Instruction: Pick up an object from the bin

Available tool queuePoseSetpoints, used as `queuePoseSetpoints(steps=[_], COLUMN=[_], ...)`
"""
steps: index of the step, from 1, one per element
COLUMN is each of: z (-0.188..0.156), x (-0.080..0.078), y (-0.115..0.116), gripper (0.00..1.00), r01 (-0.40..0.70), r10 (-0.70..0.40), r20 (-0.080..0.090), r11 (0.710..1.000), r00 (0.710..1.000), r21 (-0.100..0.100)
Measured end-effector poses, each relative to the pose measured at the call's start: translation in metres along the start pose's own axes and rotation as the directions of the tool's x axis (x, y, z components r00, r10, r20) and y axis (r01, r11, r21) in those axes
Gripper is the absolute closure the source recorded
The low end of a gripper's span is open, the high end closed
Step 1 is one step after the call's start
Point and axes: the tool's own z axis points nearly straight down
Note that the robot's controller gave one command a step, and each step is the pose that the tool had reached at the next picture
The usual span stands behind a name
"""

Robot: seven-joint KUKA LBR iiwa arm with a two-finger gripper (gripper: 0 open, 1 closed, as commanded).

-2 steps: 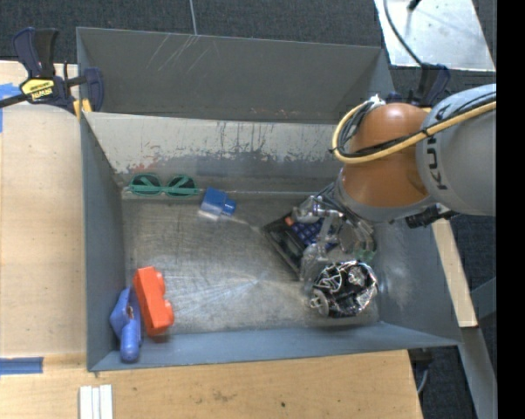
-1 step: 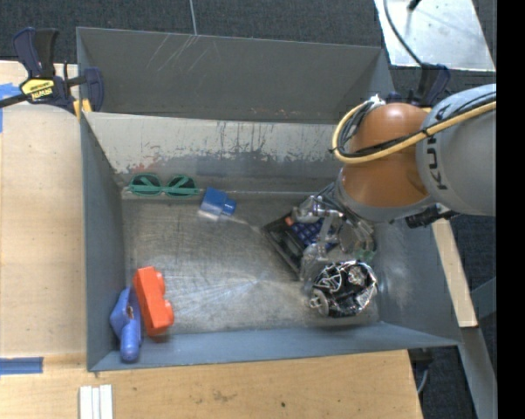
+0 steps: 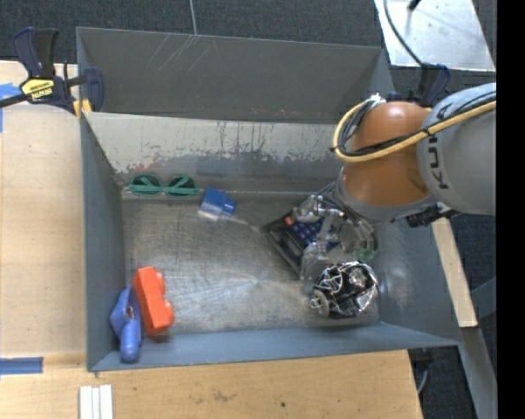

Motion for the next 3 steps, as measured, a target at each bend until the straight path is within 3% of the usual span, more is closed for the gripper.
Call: queuePoseSetpoints(steps=[2, 3], z=[-0.032, -0.051], x=[0.001, -0.001], y=[-0.001, 0.000], gripper=[1.00, 1.00], r01=[-0.001, 0.000], r10=[0.001, 0.000], r20=[-0.011, 0.001], r11=[1.000, 1.000], r00=[1.000, 1.000], r21=[0.001, 0.000])
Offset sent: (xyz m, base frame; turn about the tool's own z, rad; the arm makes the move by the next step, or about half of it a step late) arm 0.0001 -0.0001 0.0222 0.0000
